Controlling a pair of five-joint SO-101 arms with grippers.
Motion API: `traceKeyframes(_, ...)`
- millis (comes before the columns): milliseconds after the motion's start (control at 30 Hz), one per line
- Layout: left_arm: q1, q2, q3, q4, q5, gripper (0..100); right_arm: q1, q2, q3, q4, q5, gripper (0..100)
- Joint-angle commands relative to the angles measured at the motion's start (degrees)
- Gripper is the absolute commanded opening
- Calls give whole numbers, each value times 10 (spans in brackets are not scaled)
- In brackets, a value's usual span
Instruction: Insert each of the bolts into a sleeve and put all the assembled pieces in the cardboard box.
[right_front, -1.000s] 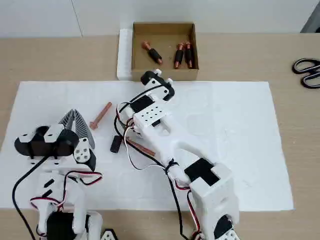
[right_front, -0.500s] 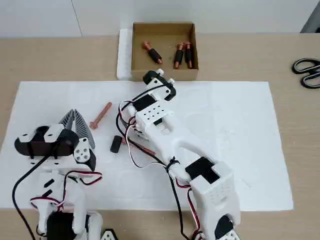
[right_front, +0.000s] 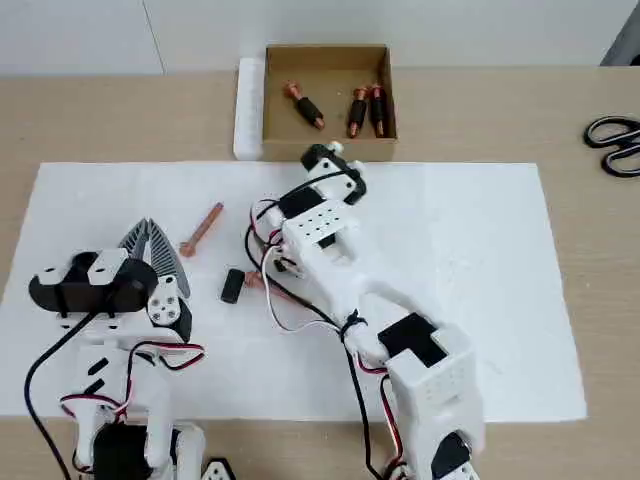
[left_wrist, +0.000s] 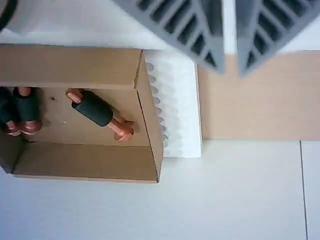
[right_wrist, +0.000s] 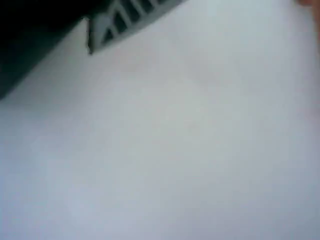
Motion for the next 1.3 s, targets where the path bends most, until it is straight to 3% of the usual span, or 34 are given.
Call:
traceKeyframes(0, 0, -6, -5, -3, 2, 6, 47, 21, -4, -20, 3, 6)
traceKeyframes(233, 0, -6, -5, -3, 2, 6, 47, 20, -4, -16, 3, 6)
traceKeyframes(500, 0, -6, -5, -3, 1, 6, 47, 13, -7, 93, 10, 5)
traceKeyframes(667, 1, -6, -5, -3, 1, 6, 40, -75, -7, 131, 76, 5)
traceKeyframes(900, 1, -6, -5, -3, 1, 6, 40, -206, -7, 123, 115, 5)
traceKeyframes(1267, 1, -6, -28, -4, 1, 6, 40, -262, -4, 91, 280, 4)
